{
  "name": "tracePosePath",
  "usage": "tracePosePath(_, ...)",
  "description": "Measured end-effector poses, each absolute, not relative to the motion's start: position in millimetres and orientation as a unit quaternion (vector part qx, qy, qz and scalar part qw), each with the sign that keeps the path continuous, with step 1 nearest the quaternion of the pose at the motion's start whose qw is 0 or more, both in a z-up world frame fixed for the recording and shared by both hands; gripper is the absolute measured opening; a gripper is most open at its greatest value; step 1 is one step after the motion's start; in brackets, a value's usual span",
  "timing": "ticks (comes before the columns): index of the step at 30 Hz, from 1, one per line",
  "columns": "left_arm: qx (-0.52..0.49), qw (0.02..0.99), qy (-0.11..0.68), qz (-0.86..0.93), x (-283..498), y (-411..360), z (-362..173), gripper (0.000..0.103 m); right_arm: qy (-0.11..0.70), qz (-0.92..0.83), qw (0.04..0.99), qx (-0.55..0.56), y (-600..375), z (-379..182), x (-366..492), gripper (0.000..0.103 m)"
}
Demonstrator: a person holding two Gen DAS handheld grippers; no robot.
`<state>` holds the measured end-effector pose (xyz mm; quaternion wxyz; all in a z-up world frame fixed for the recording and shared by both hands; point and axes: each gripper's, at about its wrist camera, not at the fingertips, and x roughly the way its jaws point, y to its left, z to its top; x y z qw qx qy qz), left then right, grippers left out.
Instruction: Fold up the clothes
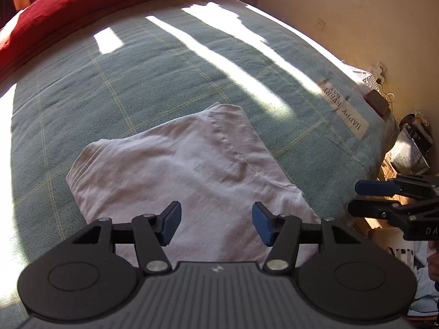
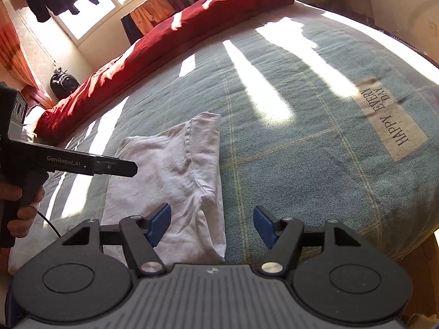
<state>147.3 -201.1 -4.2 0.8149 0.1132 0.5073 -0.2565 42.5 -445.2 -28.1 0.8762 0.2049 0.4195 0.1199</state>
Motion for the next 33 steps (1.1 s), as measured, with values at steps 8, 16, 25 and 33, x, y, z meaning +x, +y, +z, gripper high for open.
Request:
tracePosePath(8,0.198,0.795,0.495,-0.29,88,-190,-53,0.061,0.442,0.156,0.865,0.18,-405,-43,72,0.042)
tracePosePath(16,0.164,0.781,0.522,-0.3,86,-160,-61,0.062,0.508,0.118,0.838,0.161,-395,-86,73,0.042)
tracePosePath(25,0.095,0.847,0.45,-0.268,146,-141,-22,0.063,0.466,0.13,0.861,0.155,-387,-47,94,0.045)
tracePosePath(33,0.043,0.873,0.428,-0.231,225,-141,-55,0.062,0.471,0.135,0.857,0.162,-378,-54,125,0.045)
